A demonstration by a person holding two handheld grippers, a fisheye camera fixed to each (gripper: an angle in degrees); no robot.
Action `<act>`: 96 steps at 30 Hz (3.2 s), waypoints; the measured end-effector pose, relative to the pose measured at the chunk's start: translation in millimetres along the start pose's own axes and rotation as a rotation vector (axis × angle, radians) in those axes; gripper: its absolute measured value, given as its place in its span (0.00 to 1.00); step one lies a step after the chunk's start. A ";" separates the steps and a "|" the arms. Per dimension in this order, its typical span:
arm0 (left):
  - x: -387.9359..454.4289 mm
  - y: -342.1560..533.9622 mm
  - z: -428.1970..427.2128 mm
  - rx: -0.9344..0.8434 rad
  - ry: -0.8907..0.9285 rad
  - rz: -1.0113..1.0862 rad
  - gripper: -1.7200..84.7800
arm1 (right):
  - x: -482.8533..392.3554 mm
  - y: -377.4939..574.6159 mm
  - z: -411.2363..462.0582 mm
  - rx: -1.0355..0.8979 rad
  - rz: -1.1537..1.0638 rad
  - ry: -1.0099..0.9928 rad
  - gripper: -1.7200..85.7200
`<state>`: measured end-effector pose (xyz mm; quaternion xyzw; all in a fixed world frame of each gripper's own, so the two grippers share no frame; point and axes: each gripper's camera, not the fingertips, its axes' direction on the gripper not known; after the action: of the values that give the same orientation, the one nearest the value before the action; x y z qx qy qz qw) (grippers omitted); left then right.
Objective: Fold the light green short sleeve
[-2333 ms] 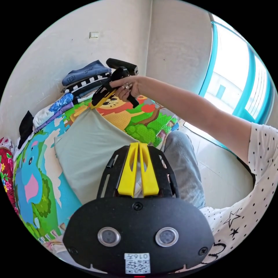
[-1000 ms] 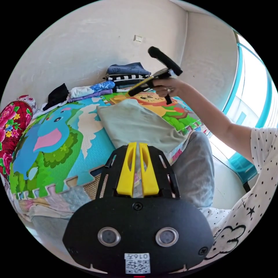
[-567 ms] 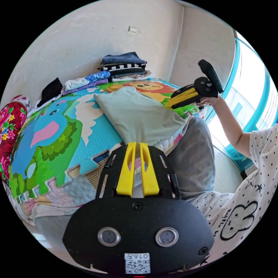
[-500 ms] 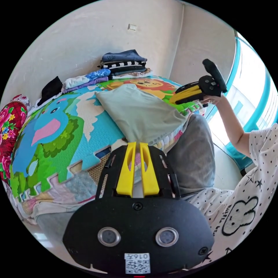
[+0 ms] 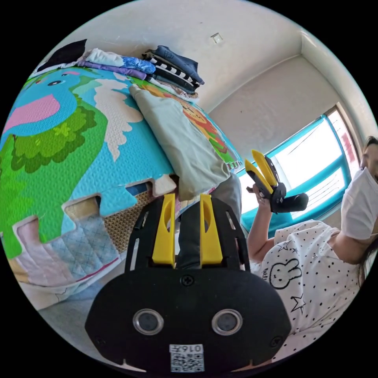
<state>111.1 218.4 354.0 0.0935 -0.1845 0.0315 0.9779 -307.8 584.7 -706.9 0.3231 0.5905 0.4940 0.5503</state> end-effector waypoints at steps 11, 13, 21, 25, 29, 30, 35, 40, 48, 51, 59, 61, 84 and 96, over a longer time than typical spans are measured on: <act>-54.4 -21.6 -40.9 0.027 0.179 -0.123 0.05 | 7.4 24.3 -66.4 0.035 0.017 -0.056 0.12; -59.3 -21.8 -49.8 0.054 0.267 -0.130 0.03 | 2.1 24.5 -70.1 0.046 -0.014 -0.074 0.12; -75.5 -42.4 -78.3 0.115 0.497 -0.179 0.01 | -32.1 11.7 -73.1 0.185 -0.129 -0.147 0.18; -79.7 -46.0 -75.0 0.155 0.611 -0.220 0.01 | -58.5 -4.6 -40.5 0.170 -0.177 -0.088 0.21; -77.1 -39.4 -63.7 0.167 0.643 -0.239 0.01 | -75.2 -13.7 1.0 0.093 -0.131 0.004 0.22; -75.9 -34.9 -60.2 0.174 0.643 -0.242 0.01 | -76.4 -13.8 8.2 0.068 -0.125 0.036 0.21; -57.2 -12.1 -42.6 0.190 0.576 -0.153 0.02 | -64.5 6.2 61.0 -0.091 -0.062 0.140 0.12; 39.0 26.3 -27.7 0.144 -0.006 0.257 0.10 | -20.8 22.8 87.5 -0.149 -0.023 -0.100 0.06; 166.5 104.7 135.8 0.108 -0.760 0.680 0.19 | 49.9 35.9 153.3 -0.269 0.115 -0.296 0.05; 180.7 116.1 196.8 0.102 -0.963 0.722 0.20 | 63.8 42.7 177.1 -0.273 0.134 -0.290 0.05; 188.2 107.8 265.9 0.162 -0.976 0.748 0.17 | 115.0 97.2 229.3 -0.185 0.120 -0.383 0.05; 188.5 103.9 283.8 0.143 -0.996 0.758 0.17 | 133.5 114.6 241.8 -0.157 0.142 -0.445 0.05; 143.0 -2.3 411.0 -0.039 -1.295 0.961 0.07 | 297.3 208.2 432.5 -0.020 0.297 -0.739 0.05; 99.4 136.0 486.7 -0.368 -1.633 1.145 0.07 | 254.6 145.1 447.6 -0.114 -0.124 -0.838 0.05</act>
<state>17.7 259.8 858.8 -0.1680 -0.8156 0.3930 0.3901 55.2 966.3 -612.8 0.4289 0.3059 0.3179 0.7883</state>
